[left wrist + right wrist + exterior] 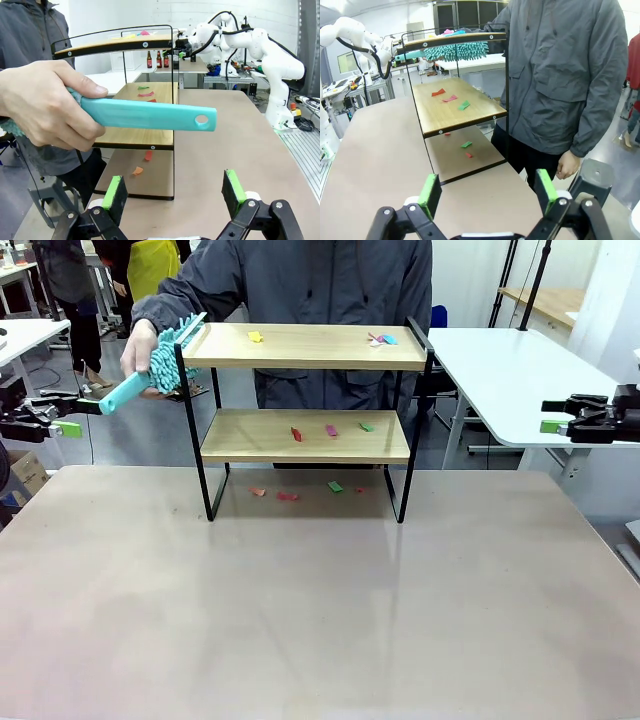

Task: Clean the shelf.
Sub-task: Pick up the Duster handed by the human.

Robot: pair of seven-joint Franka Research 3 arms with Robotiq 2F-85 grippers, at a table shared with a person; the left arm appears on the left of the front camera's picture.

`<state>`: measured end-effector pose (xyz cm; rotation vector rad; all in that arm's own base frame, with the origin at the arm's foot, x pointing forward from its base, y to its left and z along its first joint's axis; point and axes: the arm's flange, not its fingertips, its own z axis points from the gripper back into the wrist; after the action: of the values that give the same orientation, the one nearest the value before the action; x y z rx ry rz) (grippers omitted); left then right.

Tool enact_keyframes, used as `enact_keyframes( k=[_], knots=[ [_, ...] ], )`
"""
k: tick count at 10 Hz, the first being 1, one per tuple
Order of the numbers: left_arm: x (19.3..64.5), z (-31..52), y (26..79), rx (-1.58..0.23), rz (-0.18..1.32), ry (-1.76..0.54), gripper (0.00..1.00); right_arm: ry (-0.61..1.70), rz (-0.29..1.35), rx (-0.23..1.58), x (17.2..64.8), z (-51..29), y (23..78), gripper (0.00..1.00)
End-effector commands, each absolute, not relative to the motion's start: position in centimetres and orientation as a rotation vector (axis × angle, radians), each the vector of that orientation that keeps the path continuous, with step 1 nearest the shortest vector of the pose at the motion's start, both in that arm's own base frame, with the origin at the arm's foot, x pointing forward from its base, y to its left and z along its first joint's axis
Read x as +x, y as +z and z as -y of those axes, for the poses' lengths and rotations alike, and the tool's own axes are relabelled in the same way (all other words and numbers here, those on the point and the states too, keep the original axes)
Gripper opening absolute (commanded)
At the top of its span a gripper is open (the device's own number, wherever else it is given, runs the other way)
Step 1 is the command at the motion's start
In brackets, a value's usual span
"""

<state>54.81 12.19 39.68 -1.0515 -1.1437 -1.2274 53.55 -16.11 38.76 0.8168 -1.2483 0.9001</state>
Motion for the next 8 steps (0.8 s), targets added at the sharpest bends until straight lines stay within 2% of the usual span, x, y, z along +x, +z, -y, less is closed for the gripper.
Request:
enact_keyframes(
  k=[1, 6, 8],
  knots=[
    [54.8, -12.1, 39.8, -1.047, 1.142, -1.232, 1.0, 0.907, 1.242, 0.808, 53.6, 16.0, 39.0, 1.0],
    [54.8, -12.2, 39.7, -1.052, 1.144, -1.227, 1.0, 0.907, 1.242, 0.808, 53.6, 16.0, 39.0, 1.0],
    [52.8, -11.6, 45.7, -0.938, 1.04, -1.115, 1.0, 0.907, 1.242, 0.808, 53.6, 16.0, 39.0, 1.0]
  ],
)
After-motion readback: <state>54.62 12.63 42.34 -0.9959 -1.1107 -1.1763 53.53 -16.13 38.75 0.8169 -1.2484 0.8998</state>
